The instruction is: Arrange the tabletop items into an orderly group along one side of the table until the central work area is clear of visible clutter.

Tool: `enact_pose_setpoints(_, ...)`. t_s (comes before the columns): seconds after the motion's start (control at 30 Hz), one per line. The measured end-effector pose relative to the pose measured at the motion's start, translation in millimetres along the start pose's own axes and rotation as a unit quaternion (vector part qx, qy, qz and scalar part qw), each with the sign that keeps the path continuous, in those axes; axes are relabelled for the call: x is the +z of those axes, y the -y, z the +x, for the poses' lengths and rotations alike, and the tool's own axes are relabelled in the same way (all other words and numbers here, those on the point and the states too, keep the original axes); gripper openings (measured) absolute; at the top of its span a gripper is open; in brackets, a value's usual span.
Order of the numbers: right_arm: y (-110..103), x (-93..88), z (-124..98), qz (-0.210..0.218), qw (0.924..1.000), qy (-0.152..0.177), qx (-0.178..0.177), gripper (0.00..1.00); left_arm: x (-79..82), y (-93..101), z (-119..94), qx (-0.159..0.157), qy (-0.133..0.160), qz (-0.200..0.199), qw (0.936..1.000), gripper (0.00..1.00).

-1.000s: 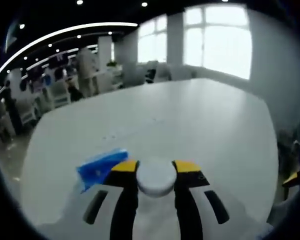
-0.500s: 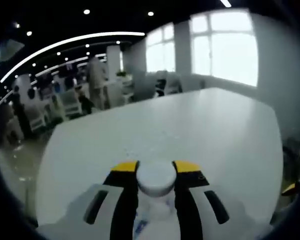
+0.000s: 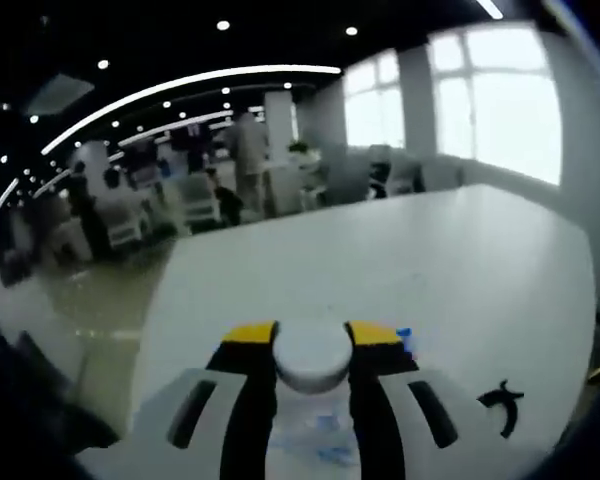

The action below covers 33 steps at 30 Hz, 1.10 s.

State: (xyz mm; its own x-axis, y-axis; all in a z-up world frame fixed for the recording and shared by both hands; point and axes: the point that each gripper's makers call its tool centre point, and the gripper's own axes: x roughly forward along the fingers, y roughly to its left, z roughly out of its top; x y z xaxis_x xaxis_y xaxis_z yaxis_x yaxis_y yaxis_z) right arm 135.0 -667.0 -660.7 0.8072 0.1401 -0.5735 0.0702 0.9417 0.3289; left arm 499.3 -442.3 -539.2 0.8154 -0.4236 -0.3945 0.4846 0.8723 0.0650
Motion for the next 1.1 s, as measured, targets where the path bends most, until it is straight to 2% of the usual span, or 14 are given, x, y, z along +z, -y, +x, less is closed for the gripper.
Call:
enact_pose_setpoints(0.03,0.0,-0.2,0.1,0.000,1.0000,0.000,0.000,0.69,-2.1,-12.2,-2.7,0.013,0.000,-0.005,0.9999,0.24)
enact_pose_setpoints(0.2,-1.3,-1.1,0.6,-0.005,1.0000,-0.003,0.001,0.69,-11.0,-40.2,-8.9,0.039,-0.008,0.000,0.9992,0.23)
enact_pose_setpoints(0.33,-1.4,-2.1,0.9,-0.005,1.0000,-0.005,0.000,0.69,-14.6,-52.1,-11.4,0.050,-0.008,-0.012,0.9986,0.24)
enact_pose_setpoints(0.47,-1.7,-2.6,0.9,-0.006,1.0000,-0.006,0.001,0.68,-27.2,-63.3,-10.1,0.064,-0.016,-0.025,0.9975,0.24)
enact_pose_setpoints(0.7,-1.4,-2.2,0.0,-0.005,1.0000,-0.004,-0.001,0.68,-45.8,-70.6,-4.3,0.076,-0.028,-0.038,0.9960,0.24)
enact_pose_setpoints(0.77,-1.4,-2.5,-0.3,-0.006,1.0000,-0.004,-0.001,0.68,-55.4,-75.1,0.5,0.087,-0.032,-0.050,0.9944,0.24)
enact_pose_setpoints(1.1,-1.1,-4.4,0.7,-0.011,0.9999,-0.012,-0.002,0.68,-73.8,-72.9,9.8,0.106,-0.040,-0.068,0.9912,0.24)
